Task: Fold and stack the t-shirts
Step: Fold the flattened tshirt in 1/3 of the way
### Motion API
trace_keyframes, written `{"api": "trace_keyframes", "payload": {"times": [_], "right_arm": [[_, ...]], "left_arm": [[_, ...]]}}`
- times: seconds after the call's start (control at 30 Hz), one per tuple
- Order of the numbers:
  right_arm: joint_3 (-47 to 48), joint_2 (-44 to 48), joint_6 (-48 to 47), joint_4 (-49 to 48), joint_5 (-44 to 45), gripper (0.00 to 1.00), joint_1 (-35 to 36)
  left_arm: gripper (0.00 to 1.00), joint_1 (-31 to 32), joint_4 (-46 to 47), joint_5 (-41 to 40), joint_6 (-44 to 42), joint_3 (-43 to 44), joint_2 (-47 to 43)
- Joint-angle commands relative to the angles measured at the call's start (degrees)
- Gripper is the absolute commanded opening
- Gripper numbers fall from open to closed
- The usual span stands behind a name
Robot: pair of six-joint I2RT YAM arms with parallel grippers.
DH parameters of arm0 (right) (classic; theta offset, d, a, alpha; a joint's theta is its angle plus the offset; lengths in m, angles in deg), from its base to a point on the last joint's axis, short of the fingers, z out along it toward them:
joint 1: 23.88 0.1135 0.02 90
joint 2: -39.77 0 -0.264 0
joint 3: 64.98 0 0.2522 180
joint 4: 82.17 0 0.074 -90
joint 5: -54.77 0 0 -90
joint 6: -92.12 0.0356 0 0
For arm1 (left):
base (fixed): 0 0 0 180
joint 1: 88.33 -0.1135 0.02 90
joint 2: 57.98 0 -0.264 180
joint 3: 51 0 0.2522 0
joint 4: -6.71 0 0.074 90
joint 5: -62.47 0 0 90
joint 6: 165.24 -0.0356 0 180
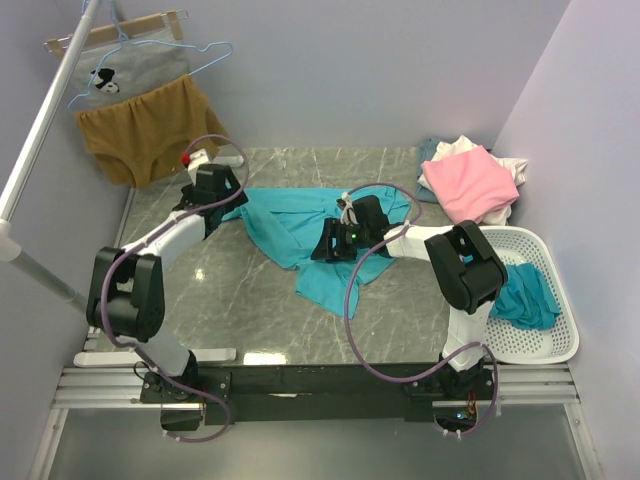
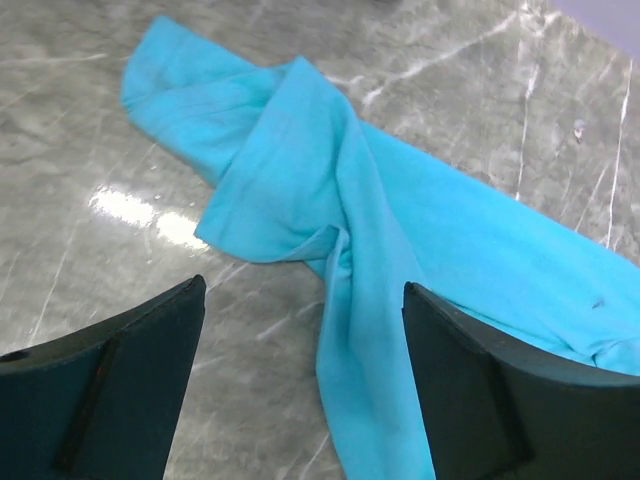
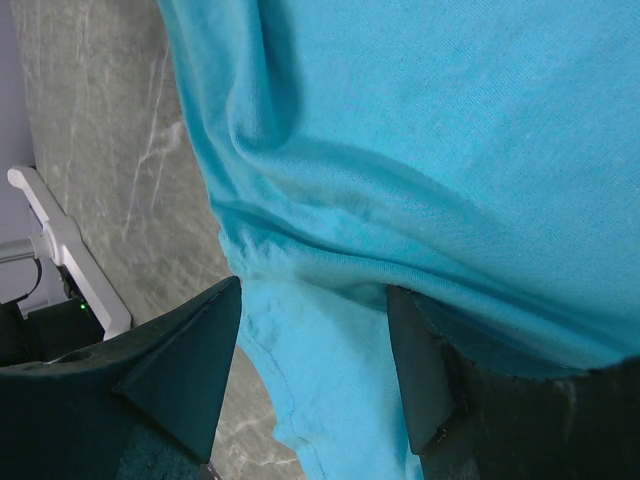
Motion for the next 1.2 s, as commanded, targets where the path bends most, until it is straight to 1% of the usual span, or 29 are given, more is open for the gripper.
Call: {"api": "trace_keyframes", "payload": {"times": [0.0, 0.1, 0.13, 0.2, 0.23, 0.3, 0.37, 0.47, 0.53, 0.57, 0.63, 0.67, 0.73, 0.77, 0.83, 0.87, 0.93, 0.97, 1.13, 1.17], "right_arm": [[-4.3, -6.8, -3.6, 13.2, 9.4, 0.69, 0.6], [-4.6, -6.4, -3.6, 13.3, 9.5, 0.69, 0.5], [-4.6, -6.2, -3.7, 13.3, 9.6, 0.69, 0.6], [-4.8, -6.0, -3.7, 13.3, 9.6, 0.69, 0.5], [-5.0, -5.9, -3.7, 13.3, 9.5, 0.69, 0.6], [-5.5, -5.5, -3.9, 13.2, 9.5, 0.69, 0.5], [-5.9, -5.5, -3.9, 13.2, 9.6, 0.69, 0.6], [-6.0, -5.7, -4.0, 13.2, 9.8, 0.69, 0.5], [-5.9, -5.9, -4.0, 13.2, 9.6, 0.69, 0.6], [-5.7, -6.0, -3.9, 13.1, 9.6, 0.69, 0.5], [-5.4, -6.0, -3.9, 13.3, 9.6, 0.69, 0.5], [-5.4, -6.0, -3.9, 13.3, 9.6, 0.69, 0.6], [-5.5, -5.8, -4.0, 13.3, 9.8, 0.69, 0.5], [-5.7, -5.8, -3.9, 13.2, 9.9, 0.69, 0.5], [-5.9, -5.8, -3.9, 13.2, 9.9, 0.69, 0.6], [-6.0, -5.8, -3.8, 13.1, 9.9, 0.69, 0.5], [-6.0, -6.0, -3.8, 13.0, 9.9, 0.69, 0.5], [-6.0, -6.0, -3.8, 13.0, 9.8, 0.69, 0.5], [-6.0, -4.6, -3.9, 14.1, 11.0, 0.69, 0.5], [-6.3, -4.0, -4.0, 14.4, 11.3, 0.69, 0.5]], "left_arm": [[0.83, 0.0, 2.4, -3.7, 4.5, -4.1, -2.0], [0.78, -0.2, 3.2, -3.9, 6.1, -6.8, -1.2], [0.78, -0.5, 6.7, -3.1, 6.2, -8.4, -0.6], [0.79, -2.4, 11.3, 0.1, 5.8, -11.3, 0.2], [0.78, -3.4, 12.7, 3.4, 6.1, -11.5, 1.7], [0.76, -5.8, 15.9, 5.6, 6.2, -12.0, 3.9], [0.75, -7.4, 18.2, 8.1, 6.2, -11.9, 5.1], [0.74, -8.0, 17.5, 9.0, 5.7, -9.4, 7.4], [0.73, -8.3, 15.2, 9.4, 6.1, -6.5, 9.6], [0.69, -8.4, 14.3, 9.5, 6.2, -5.6, 10.4], [0.65, -8.5, 12.9, 10.7, 5.9, -3.0, 12.5], [0.6, -8.5, 12.3, 11.1, 5.9, -2.2, 13.2], [0.55, -8.5, 10.5, 11.6, 6.1, -0.1, 14.7], [0.5, -8.5, 10.3, 11.6, 6.2, 0.3, 15.2], [0.44, -8.5, 10.1, 12.0, 6.3, 0.8, 15.5], [0.35, -8.5, 10.4, 12.0, 6.3, 0.7, 15.5], [0.26, -8.5, 10.8, 11.9, 6.5, 0.0, 14.7], [0.18, -8.5, 11.0, 11.7, 6.4, -0.4, 14.2], [0.01, -8.5, 8.9, 11.2, 5.5, -1.9, 8.5], [0.01, -8.5, 8.0, 10.9, 5.0, -2.0, 7.4]]}}
